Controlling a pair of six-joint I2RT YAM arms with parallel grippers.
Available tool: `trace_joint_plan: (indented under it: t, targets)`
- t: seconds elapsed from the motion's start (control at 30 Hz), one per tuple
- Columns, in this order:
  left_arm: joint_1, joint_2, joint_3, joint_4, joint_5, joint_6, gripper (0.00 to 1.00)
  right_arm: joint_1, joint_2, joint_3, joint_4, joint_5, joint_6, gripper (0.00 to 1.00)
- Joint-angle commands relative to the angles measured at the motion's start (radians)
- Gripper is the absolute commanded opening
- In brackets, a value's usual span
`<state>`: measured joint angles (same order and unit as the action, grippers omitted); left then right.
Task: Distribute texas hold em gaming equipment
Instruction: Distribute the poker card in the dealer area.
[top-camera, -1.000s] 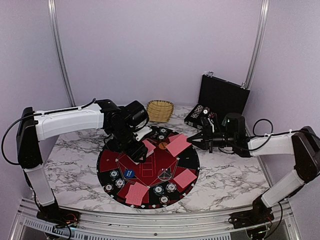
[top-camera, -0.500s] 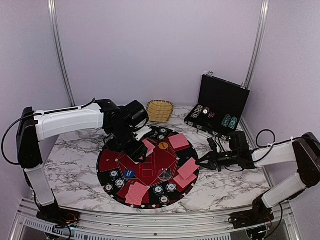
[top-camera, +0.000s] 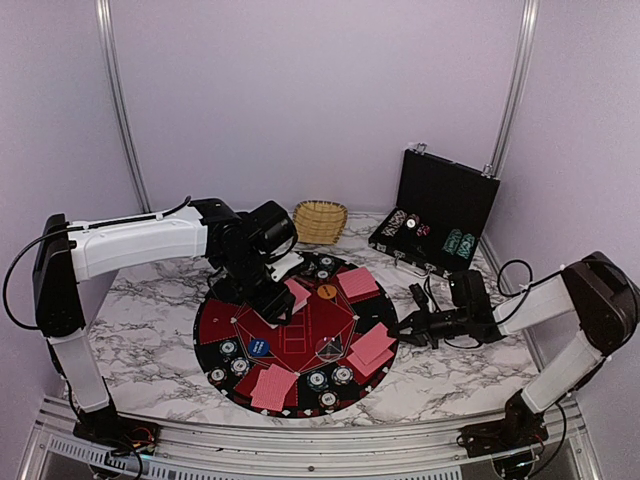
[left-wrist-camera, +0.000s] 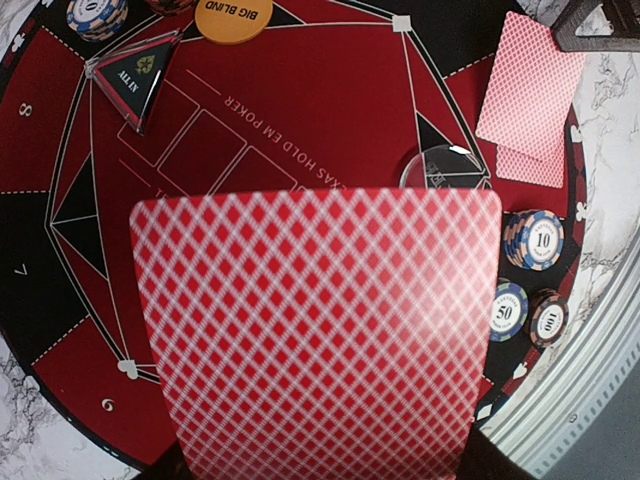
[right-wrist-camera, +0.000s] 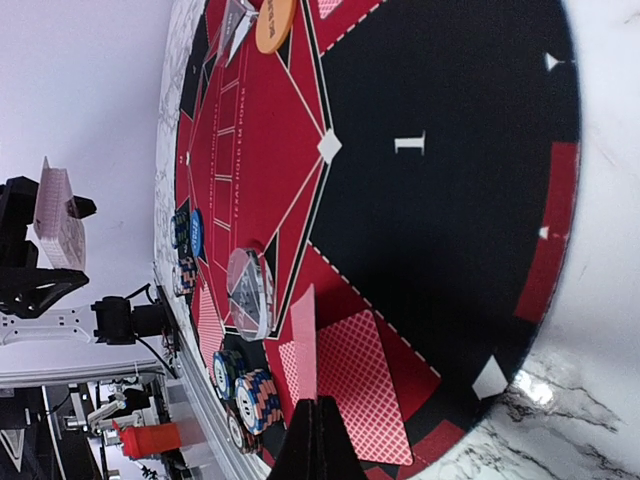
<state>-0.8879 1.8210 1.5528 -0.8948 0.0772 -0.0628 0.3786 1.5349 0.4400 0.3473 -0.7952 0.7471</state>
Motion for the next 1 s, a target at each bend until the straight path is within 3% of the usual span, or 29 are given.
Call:
trace_joint_plan:
  t: [0.0, 0.53, 0.63, 0.97]
  targets:
    - [0.006, -0.016, 0.003, -0.004, -0.002, 0.006, 0.49, 0.019, 0.025, 0.004, 0.036, -0.006, -0.016, 0.0]
    - [0.007, -0.018, 0.003, -0.004, 0.006, 0.007, 0.49, 0.02, 0.011, 0.035, -0.167, 0.105, -0.096, 0.23]
    - [0.007, -0.019, 0.003, -0.004, 0.005, 0.008, 0.49, 0.029, -0.014, 0.063, -0.259, 0.175, -0.136, 0.32]
    - [0.007, -0.025, 0.003, -0.004, 0.004, 0.01, 0.49, 0.082, -0.113, 0.173, -0.507, 0.39, -0.202, 0.46]
